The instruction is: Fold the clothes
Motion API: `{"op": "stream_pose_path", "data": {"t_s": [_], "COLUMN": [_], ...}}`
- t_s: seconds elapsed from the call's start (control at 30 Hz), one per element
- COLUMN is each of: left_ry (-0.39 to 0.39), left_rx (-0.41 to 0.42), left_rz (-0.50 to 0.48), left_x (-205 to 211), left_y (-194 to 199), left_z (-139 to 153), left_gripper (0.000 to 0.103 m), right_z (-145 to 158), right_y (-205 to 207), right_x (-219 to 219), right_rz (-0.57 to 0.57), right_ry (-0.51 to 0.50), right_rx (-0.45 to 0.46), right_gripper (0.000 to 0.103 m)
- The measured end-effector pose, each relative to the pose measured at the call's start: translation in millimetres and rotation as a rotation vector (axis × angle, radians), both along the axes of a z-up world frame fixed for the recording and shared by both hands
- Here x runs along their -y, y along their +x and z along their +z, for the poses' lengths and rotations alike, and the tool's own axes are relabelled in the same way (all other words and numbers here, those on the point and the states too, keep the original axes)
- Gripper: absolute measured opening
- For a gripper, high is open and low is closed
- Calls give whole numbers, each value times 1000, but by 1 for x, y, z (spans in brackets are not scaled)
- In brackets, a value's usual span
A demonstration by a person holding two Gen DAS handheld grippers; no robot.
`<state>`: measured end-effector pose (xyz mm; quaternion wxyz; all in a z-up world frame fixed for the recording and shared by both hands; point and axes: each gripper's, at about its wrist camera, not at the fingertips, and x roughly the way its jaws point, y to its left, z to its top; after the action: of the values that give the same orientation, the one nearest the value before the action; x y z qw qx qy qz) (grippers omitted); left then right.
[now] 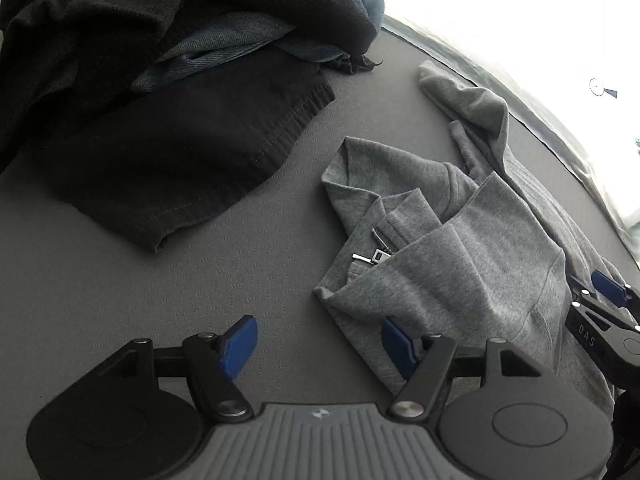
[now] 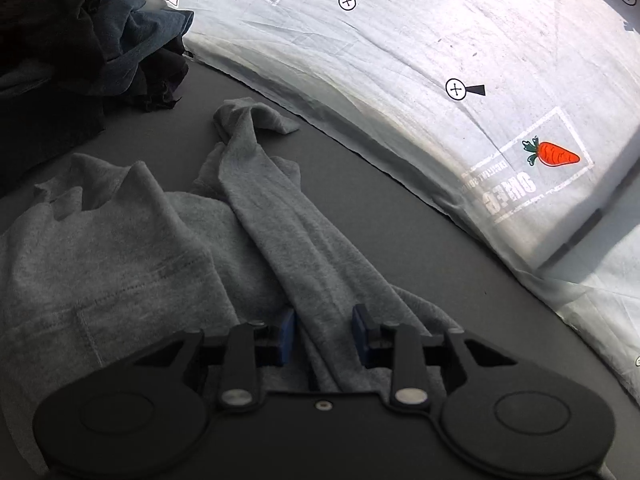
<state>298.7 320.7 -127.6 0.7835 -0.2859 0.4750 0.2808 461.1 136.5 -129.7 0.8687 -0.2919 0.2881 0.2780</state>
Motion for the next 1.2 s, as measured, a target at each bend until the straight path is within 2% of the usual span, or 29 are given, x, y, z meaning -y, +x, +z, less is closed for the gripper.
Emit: {"op": "stream_pose_path", "data": {"t_s": [0.13,0.23,0.33,0.43,0.53,0.7,0.77,0.83,0.9,0.97,1.07,1.2], "left_ry": [15,37,58,80,95,91,81,70,65,60,53,62], "left_rx": [17,42,66,91,106,119,111,102,98,96,92,79], "left_rz": [31,21,9,-3,-30,-52,-54,-50,-31,-10,21,39], "left_x": [15,45,76,108,142,199,216,225,223,219,213,199], "left_y": [-15,-25,-34,-44,-53,-75,-82,-86,-82,-78,-72,-60], "left_z": [14,30,46,62,74,81,80,78,76,75,72,70], "left_gripper": [69,69,70,70,70,70,70,70,70,70,70,71], "right_z": [27,48,75,87,86,66,67,65,71,84,84,65], "right_y": [-16,-29,-48,-62,-76,-97,-92,-91,-83,-71,-62,-54], "right_x": [35,66,135,212,291,391,430,454,487,538,563,521], "right_rz": [-44,-89,-210,-339,-439,-639,-727,-834,-913,-1070,-1090,-987], "right_ry": [53,92,142,154,163,108,169,83,44,166,272,258], "right_rx": [119,199,272,330,301,328,287,403,452,382,284,182], "right_gripper": [4,4,4,4,4,0,0,0,0,0,1,7]}}
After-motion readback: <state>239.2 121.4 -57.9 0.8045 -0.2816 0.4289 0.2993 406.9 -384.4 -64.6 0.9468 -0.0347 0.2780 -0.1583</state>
